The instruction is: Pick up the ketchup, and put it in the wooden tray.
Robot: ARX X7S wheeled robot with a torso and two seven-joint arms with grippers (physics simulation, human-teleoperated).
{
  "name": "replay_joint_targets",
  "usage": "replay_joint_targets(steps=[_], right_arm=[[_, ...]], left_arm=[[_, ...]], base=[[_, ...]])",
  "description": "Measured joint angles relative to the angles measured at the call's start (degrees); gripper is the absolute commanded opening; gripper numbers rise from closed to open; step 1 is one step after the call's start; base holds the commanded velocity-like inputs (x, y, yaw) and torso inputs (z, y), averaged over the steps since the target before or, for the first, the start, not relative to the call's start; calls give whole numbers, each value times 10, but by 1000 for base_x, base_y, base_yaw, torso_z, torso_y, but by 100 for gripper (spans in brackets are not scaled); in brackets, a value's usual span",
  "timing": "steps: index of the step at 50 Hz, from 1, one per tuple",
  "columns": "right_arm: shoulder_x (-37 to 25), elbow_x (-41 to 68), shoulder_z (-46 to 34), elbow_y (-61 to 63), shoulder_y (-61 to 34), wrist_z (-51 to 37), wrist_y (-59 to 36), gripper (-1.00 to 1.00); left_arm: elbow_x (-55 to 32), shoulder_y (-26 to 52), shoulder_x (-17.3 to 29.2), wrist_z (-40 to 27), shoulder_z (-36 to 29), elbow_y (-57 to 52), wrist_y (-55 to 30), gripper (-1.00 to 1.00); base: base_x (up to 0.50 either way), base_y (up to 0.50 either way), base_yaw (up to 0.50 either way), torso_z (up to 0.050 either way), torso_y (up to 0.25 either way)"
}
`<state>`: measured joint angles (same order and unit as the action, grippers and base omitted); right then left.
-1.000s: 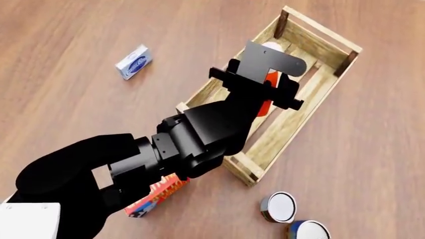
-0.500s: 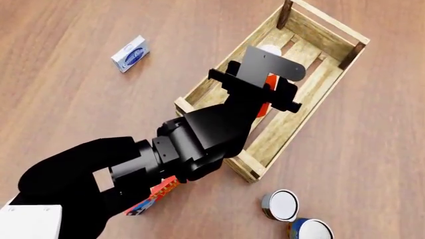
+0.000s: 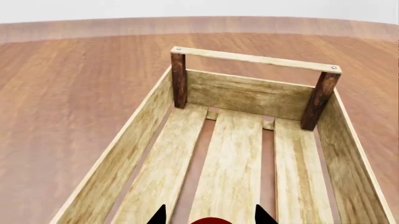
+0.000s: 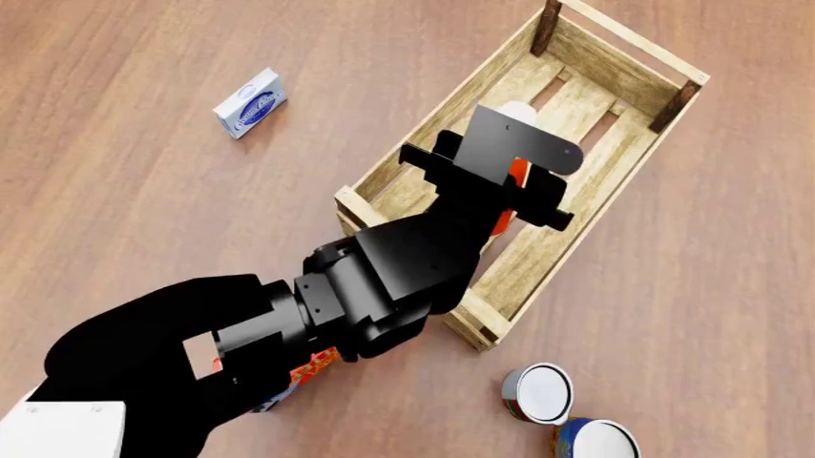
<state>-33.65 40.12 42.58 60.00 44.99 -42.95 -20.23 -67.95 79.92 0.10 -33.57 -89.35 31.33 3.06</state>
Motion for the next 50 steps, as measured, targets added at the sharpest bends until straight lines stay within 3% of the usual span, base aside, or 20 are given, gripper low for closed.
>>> replay_joint_targets(steps=[13,14,50], right_arm=[[-1,2,1,0,0,0,-2,100],[-1,2,1,0,0,0,-2,100],[0,1,0,0,0,3,-1,100]], left_arm=[[9,-2,-1,4,3,2,-1,-100],[9,-2,-1,4,4,2,-1,100],[-7,0,-1,0,2,5,-1,100]], base=[[0,0,0,0,0],[0,0,0,0,0],[0,0,0,0,0]])
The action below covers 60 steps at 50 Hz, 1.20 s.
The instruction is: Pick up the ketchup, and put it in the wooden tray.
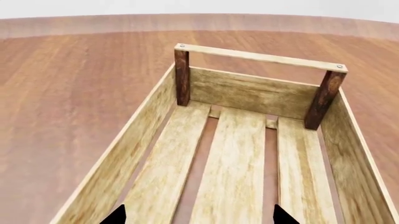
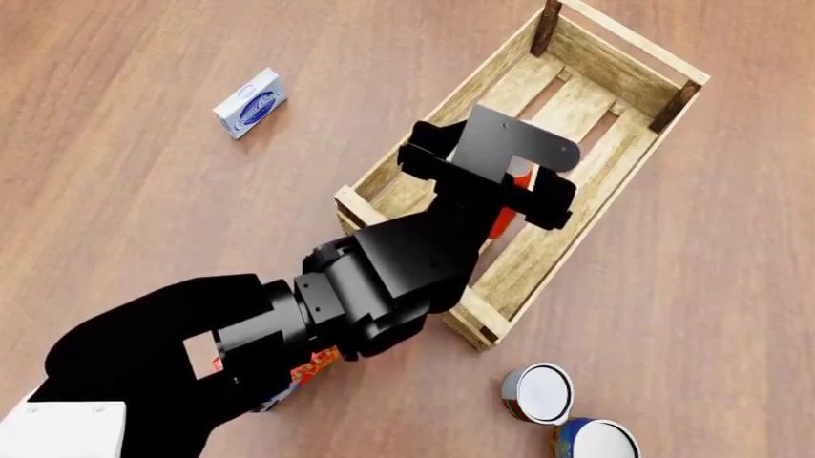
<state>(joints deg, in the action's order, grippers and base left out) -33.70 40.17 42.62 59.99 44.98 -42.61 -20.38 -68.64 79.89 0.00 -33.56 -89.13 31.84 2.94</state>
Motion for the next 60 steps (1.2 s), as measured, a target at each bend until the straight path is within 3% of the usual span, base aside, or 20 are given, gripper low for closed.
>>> replay_joint_targets(steps=[60], right_arm=[[16,-36,-10,0,0,16,32,100]], left_arm=[[-34,61,0,-9,-2,-37,-14,100]], base=[[0,0,0,0,0]])
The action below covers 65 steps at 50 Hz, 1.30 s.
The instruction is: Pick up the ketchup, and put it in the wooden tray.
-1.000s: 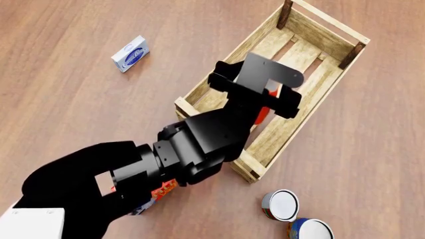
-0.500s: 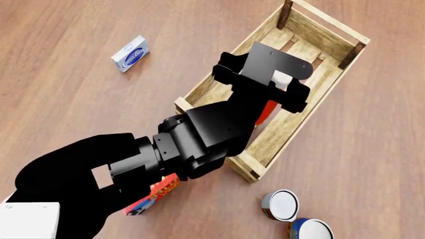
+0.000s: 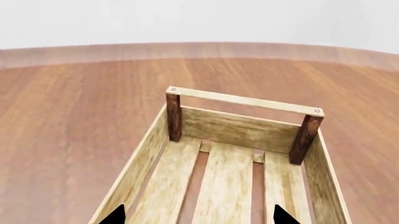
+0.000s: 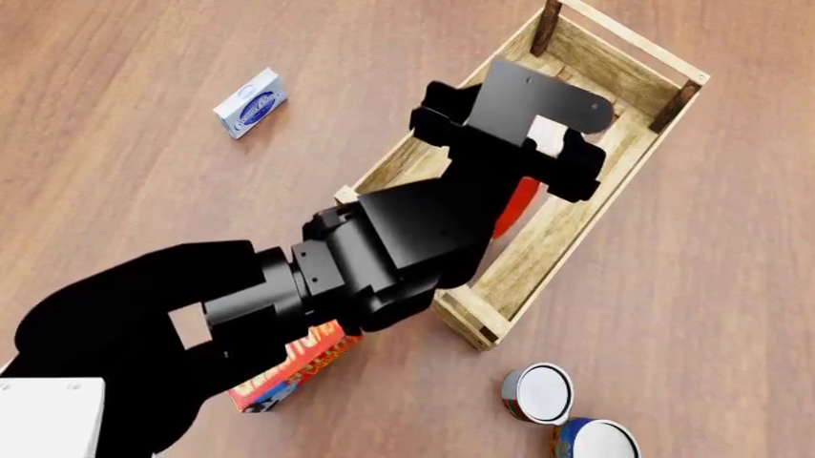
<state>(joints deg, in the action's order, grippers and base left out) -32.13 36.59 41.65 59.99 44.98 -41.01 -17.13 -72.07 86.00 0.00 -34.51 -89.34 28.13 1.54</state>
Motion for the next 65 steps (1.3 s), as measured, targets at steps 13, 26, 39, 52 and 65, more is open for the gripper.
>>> replay_joint_targets(steps=[13,26,39,52,65], right_arm=[[2,-7,-2,0,0,3,5,100],[5,-16,-4,0,0,8,11,100],[9,-27,-7,0,0,12,19,100],[13,-39,-10,0,0,18,30,100],[17,-52,-13,0,0,27,40,100]], left_arm=[[-11,13,0,-1,0,1,3,100],[-27,29,0,-2,-1,-3,7,100],[-45,53,0,-9,-1,-13,9,100],[-63,75,0,-11,-2,-17,12,100],[-80,95,0,-10,-2,-15,14,100]], base=[[0,0,0,0,0],[0,0,0,0,0],[0,0,0,0,0],[0,0,0,0,0],[0,0,0,0,57]])
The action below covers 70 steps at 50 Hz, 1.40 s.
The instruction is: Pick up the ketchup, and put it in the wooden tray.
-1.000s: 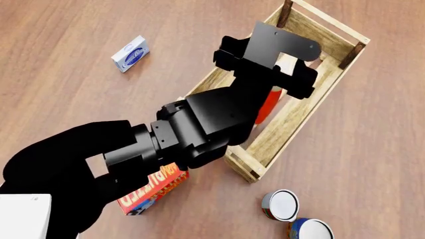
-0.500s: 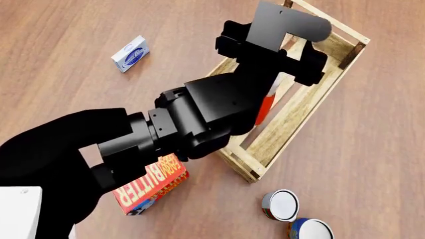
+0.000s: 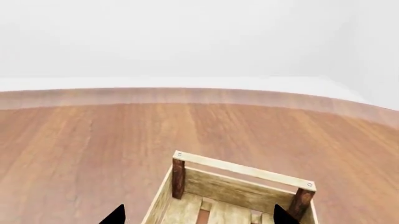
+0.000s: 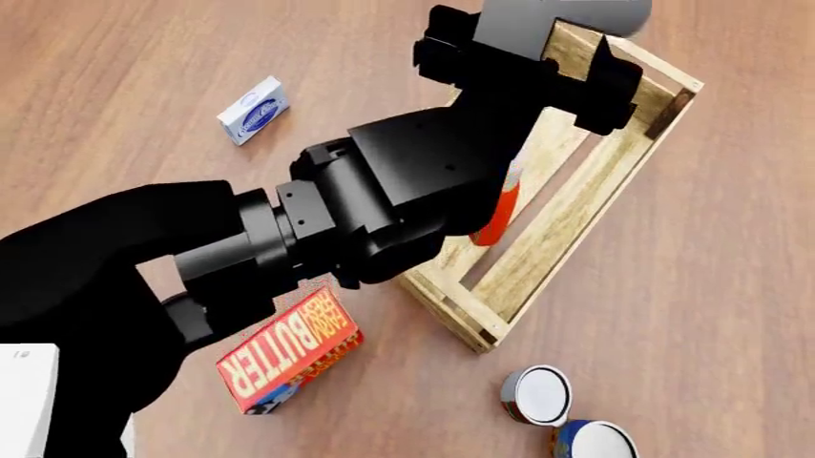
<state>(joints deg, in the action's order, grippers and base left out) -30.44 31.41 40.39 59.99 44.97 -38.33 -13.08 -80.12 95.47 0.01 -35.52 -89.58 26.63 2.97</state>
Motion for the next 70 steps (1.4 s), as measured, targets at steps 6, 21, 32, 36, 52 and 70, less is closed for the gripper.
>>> replay_joint_targets(steps=[6,21,32,36,52,70], right_arm=[[2,-4,-1,0,0,4,5,100],[5,-10,-3,0,0,17,16,100],[9,-11,-3,0,0,38,27,100],[27,-13,1,0,0,48,43,100],[247,17,84,0,0,235,153,100],[295,56,100,0,0,352,195,100]], left_arm=[[-5,6,0,0,0,1,0,100],[-12,18,0,-1,0,-2,-4,100],[-16,27,3,2,2,-4,-6,100],[-14,28,14,2,2,-13,-5,100],[19,13,145,-38,-6,-161,20,100],[92,-77,370,-123,-22,-393,101,100]], base=[[0,0,0,-2,209],[0,0,0,-4,246],[0,0,0,-5,250],[0,0,0,-5,250],[0,0,0,-5,250],[0,0,0,-5,240]])
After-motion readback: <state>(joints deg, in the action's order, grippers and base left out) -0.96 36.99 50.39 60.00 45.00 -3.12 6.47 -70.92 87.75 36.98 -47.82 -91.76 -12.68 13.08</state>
